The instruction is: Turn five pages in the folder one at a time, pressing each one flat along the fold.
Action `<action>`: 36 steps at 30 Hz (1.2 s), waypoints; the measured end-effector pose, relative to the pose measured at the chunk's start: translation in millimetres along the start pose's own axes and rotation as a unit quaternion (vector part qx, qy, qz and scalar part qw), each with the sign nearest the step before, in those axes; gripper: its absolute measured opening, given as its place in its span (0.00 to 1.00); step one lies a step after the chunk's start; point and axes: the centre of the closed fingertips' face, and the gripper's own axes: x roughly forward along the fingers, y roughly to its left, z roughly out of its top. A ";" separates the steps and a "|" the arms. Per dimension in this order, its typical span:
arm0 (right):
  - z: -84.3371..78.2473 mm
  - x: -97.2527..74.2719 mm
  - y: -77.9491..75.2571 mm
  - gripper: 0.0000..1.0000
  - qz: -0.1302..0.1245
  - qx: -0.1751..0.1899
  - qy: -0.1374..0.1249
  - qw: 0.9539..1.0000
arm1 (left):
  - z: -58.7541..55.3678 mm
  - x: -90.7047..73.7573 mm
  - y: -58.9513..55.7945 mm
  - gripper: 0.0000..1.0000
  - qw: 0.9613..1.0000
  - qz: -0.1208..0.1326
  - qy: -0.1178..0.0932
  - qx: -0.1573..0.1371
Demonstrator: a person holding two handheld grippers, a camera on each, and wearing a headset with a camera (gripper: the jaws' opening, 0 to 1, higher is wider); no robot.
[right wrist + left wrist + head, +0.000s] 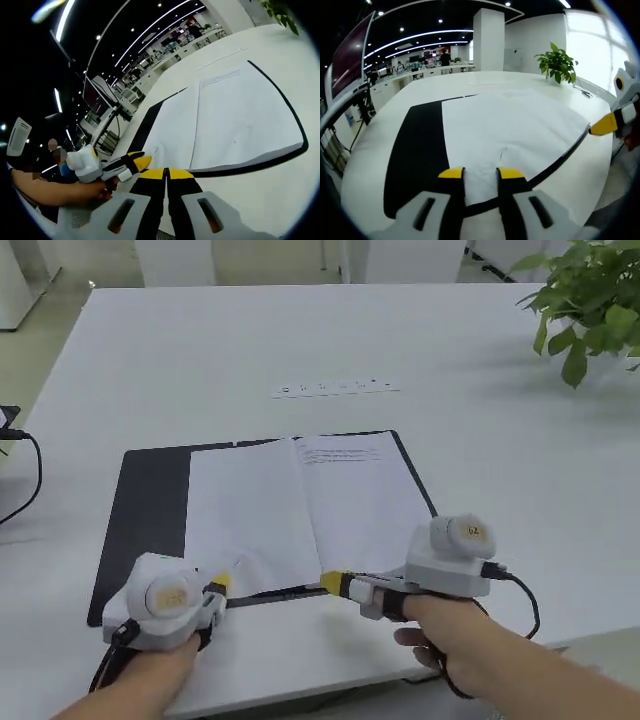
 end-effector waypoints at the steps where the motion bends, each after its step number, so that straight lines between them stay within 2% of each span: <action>1: 3.6 -6.4 0.5 0.00 -0.009 0.008 -0.006 1.000 | -1.3 -0.4 -8.0 0.28 1.000 -0.022 0.020 0.009; 2: 6.9 -11.4 1.4 0.00 -0.013 0.011 -0.012 1.000 | -1.1 -1.4 -13.5 0.33 0.999 -0.035 0.032 0.005; 3: 13.1 -18.5 2.9 0.00 -0.017 0.017 -0.023 0.999 | -2.4 -3.7 -16.3 0.39 0.998 -0.037 0.051 0.003; 4: 17.2 -23.9 3.7 0.00 -0.021 0.026 -0.029 0.999 | -5.5 -10.3 -18.7 0.39 0.996 -0.035 0.083 0.002; 5: 23.0 -32.3 3.3 0.00 -0.033 0.044 -0.038 0.998 | -2.6 -13.5 -21.4 0.38 0.996 -0.038 0.084 -0.003; 6: 27.5 -38.3 4.6 0.00 -0.035 0.046 -0.045 0.997 | 7.8 -18.3 -28.3 0.33 0.996 -0.052 0.067 -0.012; 7: 31.9 -43.8 5.6 0.00 -0.035 0.049 -0.050 0.997 | 16.6 -22.9 -35.7 0.30 0.996 -0.069 0.051 -0.035; 8: 37.8 -53.0 8.2 0.00 -0.036 0.055 -0.055 0.996 | 27.4 -31.7 -43.5 0.27 0.993 -0.085 0.036 -0.076; 9: 39.8 -56.4 9.1 0.00 -0.037 0.055 -0.057 0.996 | 33.0 -37.1 -46.0 0.26 0.990 -0.091 0.032 -0.099; 10: 43.2 -62.4 9.9 0.00 -0.040 0.056 -0.060 0.996 | 41.0 -45.6 -47.2 0.29 0.986 -0.093 0.027 -0.134; 11: 48.8 -71.4 11.7 0.00 -0.045 0.053 -0.066 0.995 | 47.8 -52.1 -47.9 0.33 0.983 -0.095 0.019 -0.153; 12: 57.7 -80.6 11.1 0.00 -0.054 0.039 -0.083 0.994 | 53.9 -58.3 -47.9 0.36 0.981 -0.096 0.012 -0.167; 15: 66.7 -97.5 13.1 0.00 -0.061 0.040 -0.092 0.993 | 70.0 -81.2 -45.6 0.37 0.977 -0.091 -0.007 -0.191; 17: 70.2 -106.2 15.6 0.00 -0.066 0.026 -0.095 0.993 | 76.2 -95.2 -43.7 0.38 0.978 -0.086 -0.015 -0.190; 20: 70.1 -115.0 15.3 0.01 -0.079 0.007 -0.093 0.992 | 78.7 -107.1 -41.0 0.43 0.979 -0.080 -0.016 -0.187; 23: 66.4 -121.0 14.6 0.08 -0.088 -0.005 -0.087 0.992 | 77.4 -119.6 -34.2 0.48 0.983 -0.062 -0.018 -0.173; 24: 66.1 -122.7 14.0 0.10 -0.092 -0.007 -0.088 0.992 | 76.5 -122.3 -31.8 0.50 0.983 -0.057 -0.018 -0.174; 26: 65.2 -127.0 11.3 0.17 -0.107 -0.043 -0.083 0.990 | 75.7 -128.5 -27.7 0.55 0.984 -0.050 -0.021 -0.172; 28: 63.5 -130.4 7.2 0.24 -0.128 -0.070 -0.075 0.987 | 74.6 -131.2 -21.4 0.60 0.987 -0.039 -0.022 -0.157; 32: 61.6 -133.4 -0.1 0.41 -0.151 -0.124 -0.059 0.979 | 73.9 -140.2 -15.7 0.70 0.991 -0.024 -0.025 -0.132; 34: 61.2 -135.7 -7.8 0.49 -0.170 -0.156 -0.051 0.972 | 73.3 -142.8 -12.1 0.77 0.992 -0.014 -0.028 -0.120; 36: 61.8 -137.6 -13.1 0.60 -0.184 -0.169 -0.053 0.967 | 74.0 -149.0 -11.1 0.86 0.994 -0.007 -0.035 -0.108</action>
